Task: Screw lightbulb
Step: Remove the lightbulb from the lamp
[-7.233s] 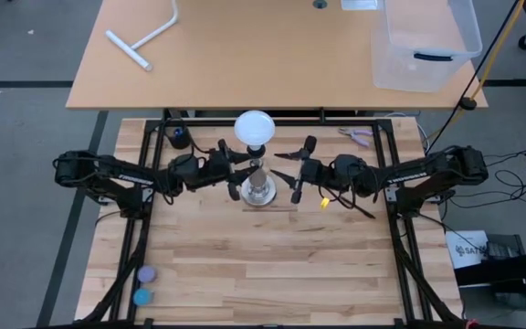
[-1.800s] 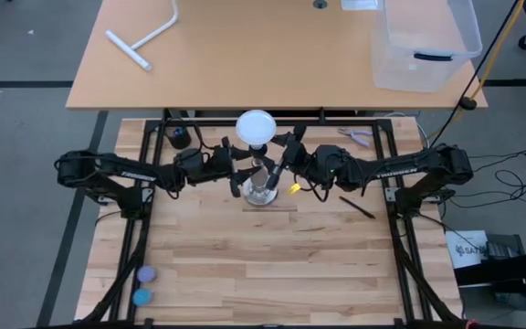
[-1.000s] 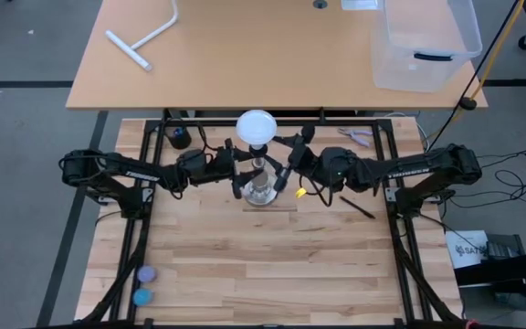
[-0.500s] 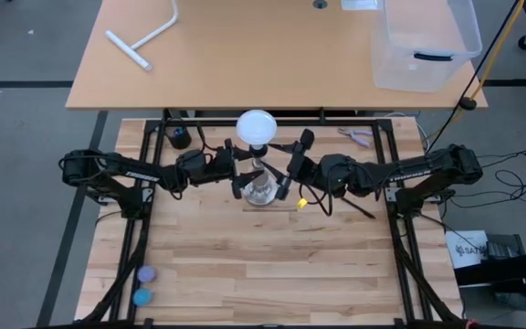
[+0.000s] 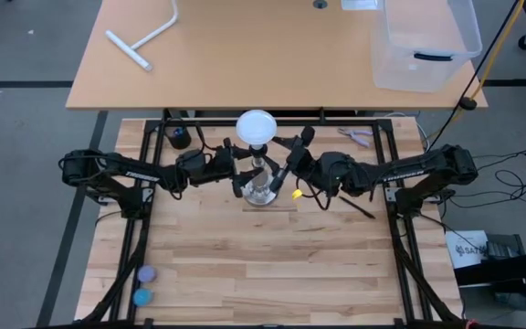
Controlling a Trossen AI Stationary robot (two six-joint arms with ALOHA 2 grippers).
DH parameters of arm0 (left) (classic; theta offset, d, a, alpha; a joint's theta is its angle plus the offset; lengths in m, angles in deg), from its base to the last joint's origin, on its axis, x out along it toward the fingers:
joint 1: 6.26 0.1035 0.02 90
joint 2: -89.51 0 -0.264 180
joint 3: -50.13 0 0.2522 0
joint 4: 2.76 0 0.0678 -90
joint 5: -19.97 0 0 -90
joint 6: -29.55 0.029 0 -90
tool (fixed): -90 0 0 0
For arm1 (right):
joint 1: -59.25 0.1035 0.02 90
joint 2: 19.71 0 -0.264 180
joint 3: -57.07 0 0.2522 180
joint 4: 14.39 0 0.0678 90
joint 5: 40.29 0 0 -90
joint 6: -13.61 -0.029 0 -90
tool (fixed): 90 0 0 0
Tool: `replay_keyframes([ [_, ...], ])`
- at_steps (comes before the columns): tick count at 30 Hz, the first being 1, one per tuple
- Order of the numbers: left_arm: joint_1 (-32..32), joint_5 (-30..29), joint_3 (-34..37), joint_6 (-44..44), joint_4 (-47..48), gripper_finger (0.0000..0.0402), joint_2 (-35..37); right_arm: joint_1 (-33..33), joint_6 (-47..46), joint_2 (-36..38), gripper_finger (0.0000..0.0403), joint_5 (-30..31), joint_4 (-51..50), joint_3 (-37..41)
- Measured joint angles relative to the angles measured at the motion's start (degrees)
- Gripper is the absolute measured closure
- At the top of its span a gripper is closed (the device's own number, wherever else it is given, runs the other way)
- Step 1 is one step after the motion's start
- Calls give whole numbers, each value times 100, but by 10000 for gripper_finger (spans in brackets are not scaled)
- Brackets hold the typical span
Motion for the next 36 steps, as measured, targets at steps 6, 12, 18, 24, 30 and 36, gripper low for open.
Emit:
replay_keyframes([
  [6, 0, -2, 0, 0, -3, 111, 0, -125, -93, -232, 183, -11, 454, 4],
  [12, 0, -2, 0, 2, -1, 111, 0, -321, -232, -306, 183, -401, 678, 4],
  [18, 0, -40, 0, 2, -4, 111, 0, -505, -451, -306, 183, -882, 807, 4],
  [24, 0, -96, 0, 2, -4, 111, 2, -668, -650, -326, 183, -1432, 840, 4],
  [30, 0, -98, 0, 5, -4, 111, 4, -758, -635, -326, 209, -1794, 898, 4],
  [36, 0, -98, 0, 33, -2, 111, 4, -794, -579, -328, 255, -1945, 901, 4],
])
